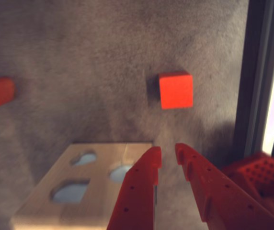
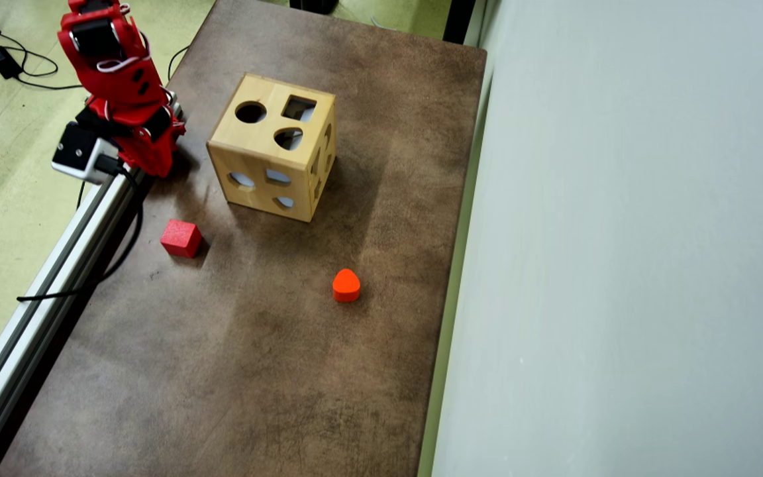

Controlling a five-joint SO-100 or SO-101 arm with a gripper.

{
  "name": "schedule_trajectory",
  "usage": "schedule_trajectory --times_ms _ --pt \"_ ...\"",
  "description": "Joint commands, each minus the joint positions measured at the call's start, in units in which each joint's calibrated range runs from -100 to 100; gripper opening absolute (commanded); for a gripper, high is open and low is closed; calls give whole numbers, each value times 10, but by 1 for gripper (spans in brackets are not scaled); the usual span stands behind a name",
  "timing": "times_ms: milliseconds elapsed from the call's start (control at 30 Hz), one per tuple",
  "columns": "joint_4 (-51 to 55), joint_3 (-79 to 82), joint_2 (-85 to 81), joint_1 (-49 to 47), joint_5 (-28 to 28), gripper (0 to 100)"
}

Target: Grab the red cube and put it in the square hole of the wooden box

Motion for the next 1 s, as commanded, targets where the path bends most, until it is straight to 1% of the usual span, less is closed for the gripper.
schedule_trajectory --times_ms 0,100,267,467,667,833,967 --pt "-122 142 -68 41 27 6" --pt "-189 260 -126 51 54 6" --pt "-234 389 -205 53 68 8" --pt "-236 456 -241 55 63 16" --pt "-242 490 -262 55 67 21" --pt "-314 540 -264 59 67 28" --pt "-360 570 -258 90 68 29"
